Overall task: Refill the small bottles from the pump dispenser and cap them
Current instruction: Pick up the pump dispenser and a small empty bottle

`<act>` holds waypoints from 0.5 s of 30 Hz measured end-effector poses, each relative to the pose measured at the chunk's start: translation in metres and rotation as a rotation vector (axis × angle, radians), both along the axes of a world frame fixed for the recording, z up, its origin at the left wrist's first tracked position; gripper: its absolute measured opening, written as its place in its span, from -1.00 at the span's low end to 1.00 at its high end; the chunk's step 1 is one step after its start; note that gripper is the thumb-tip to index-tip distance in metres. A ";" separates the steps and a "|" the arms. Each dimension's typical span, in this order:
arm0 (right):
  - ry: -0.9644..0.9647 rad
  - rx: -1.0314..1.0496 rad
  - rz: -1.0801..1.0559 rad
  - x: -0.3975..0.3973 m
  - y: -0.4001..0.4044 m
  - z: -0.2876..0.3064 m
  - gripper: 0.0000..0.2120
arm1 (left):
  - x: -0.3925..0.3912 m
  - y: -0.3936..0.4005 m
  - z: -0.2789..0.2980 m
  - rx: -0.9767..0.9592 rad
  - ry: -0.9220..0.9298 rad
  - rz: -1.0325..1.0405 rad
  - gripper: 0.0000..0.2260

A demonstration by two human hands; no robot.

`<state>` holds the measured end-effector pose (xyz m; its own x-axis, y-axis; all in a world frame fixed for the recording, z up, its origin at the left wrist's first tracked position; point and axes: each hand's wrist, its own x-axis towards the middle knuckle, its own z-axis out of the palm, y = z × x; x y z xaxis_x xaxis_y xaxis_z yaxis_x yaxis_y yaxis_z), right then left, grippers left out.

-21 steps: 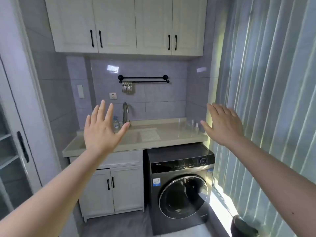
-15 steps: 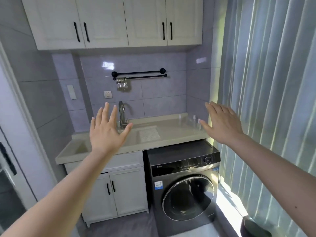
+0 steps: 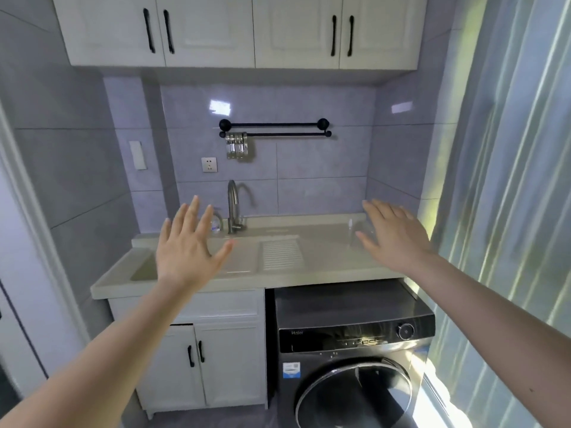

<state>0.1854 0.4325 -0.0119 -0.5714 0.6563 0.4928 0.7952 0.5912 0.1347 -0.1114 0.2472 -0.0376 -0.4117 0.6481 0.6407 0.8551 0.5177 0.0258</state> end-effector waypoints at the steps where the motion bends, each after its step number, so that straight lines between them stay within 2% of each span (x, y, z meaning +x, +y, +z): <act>1: 0.002 0.000 0.005 -0.009 0.011 -0.001 -0.39 | -0.008 0.010 0.000 -0.004 -0.003 0.003 -0.26; 8: 0.031 -0.044 0.011 -0.071 0.069 -0.005 -0.40 | -0.068 0.051 -0.028 -0.056 -0.014 0.004 -0.21; 15: -0.028 -0.161 0.094 -0.179 0.131 -0.007 -0.46 | -0.178 0.099 -0.048 0.046 -0.155 -0.088 -0.34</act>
<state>0.0069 0.5632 -0.0189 -0.6463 0.6681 0.3688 0.7324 0.6787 0.0540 -0.2891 0.3463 -0.0858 -0.4509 0.6574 0.6038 0.8809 0.4367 0.1824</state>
